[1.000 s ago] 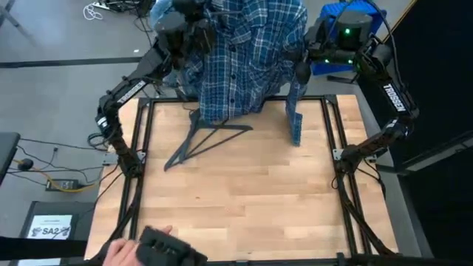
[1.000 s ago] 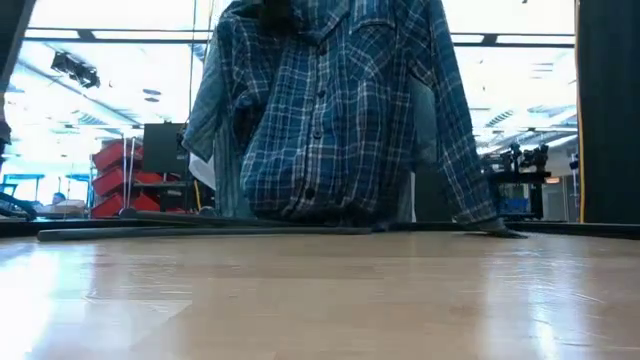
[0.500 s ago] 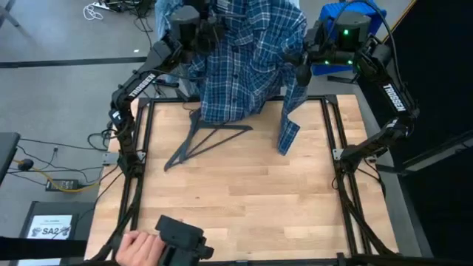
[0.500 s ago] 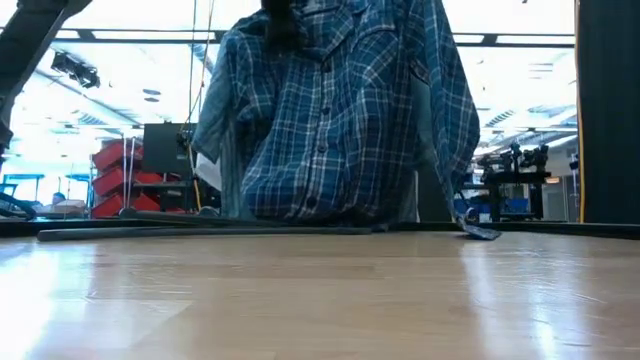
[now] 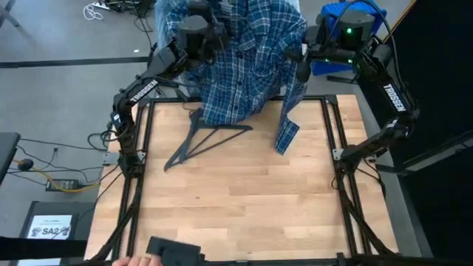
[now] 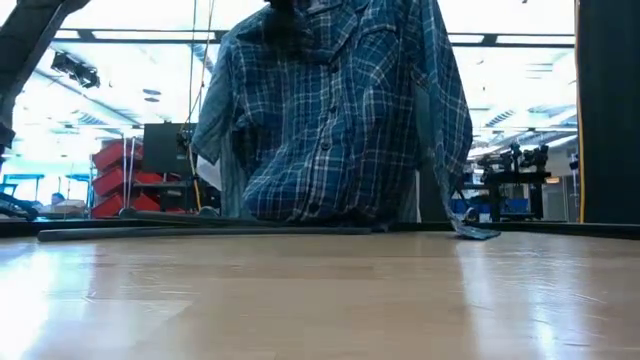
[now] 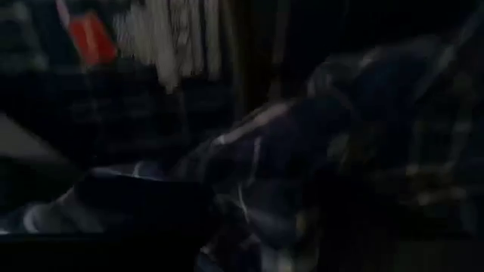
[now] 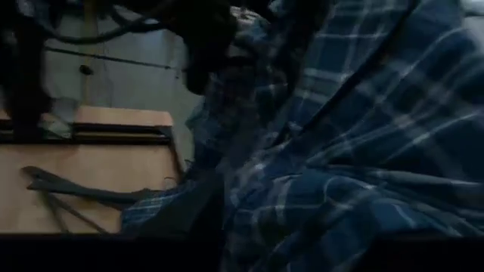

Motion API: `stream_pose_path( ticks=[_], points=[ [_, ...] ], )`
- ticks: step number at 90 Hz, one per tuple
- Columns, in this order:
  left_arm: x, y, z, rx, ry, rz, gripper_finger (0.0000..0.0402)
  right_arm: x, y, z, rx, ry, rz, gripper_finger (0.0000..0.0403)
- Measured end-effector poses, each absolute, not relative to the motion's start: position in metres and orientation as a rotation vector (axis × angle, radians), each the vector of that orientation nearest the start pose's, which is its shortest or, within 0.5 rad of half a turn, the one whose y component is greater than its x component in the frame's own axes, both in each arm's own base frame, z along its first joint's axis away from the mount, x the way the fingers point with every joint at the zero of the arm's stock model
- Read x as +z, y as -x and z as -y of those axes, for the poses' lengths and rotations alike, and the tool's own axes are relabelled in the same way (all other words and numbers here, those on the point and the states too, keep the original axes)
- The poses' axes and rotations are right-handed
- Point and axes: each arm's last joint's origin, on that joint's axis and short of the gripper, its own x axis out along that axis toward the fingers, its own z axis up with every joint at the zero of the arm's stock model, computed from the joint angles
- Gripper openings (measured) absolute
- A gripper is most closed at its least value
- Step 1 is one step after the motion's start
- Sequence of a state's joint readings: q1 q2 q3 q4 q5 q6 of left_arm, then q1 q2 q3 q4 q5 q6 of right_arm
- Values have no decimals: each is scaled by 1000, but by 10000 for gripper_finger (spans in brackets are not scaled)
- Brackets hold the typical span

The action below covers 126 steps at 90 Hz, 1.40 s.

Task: Hang clothes
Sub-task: Hang the blue shirt on the hanging rack

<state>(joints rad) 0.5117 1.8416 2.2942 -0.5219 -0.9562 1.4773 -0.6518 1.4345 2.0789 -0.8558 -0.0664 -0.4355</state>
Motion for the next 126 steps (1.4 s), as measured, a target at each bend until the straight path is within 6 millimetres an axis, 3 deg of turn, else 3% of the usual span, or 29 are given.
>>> stream_pose_path(
  ticks=[23, 48, 61, 74, 91, 99, 107, 118, 126],
  points=[
    [517, -313, -183, 1172, -1183, -1179, 284, 541, -178, 151, -841, 492, -485, 195],
    [522, -313, -160, 1207, -1141, -1146, 255, 537, -159, 166, -1026, 422, -570, 206],
    [537, -298, -137, 1252, -1066, -1035, 237, 546, -142, 159, -1070, 397, -509, 189],
    [548, -271, -110, 1193, -909, -825, 224, 552, -131, 147, -960, 341, -398, 167],
    [539, -256, -91, 831, -631, -616, 202, 553, -130, 128, -526, 286, -285, 141],
    [527, -261, -90, 748, -557, -640, 182, 540, -141, 131, -364, 214, -318, 132],
    [505, -275, -93, 692, -533, -699, 150, 515, -157, 141, -275, 140, -396, 125],
    [457, -299, -102, 578, -518, -824, 95, 469, -183, 158, -204, 52, -513, 116],
    [413, -314, -112, 445, -453, -874, 55, 422, -203, 172, -95, -7, -564, 112]
  ],
)
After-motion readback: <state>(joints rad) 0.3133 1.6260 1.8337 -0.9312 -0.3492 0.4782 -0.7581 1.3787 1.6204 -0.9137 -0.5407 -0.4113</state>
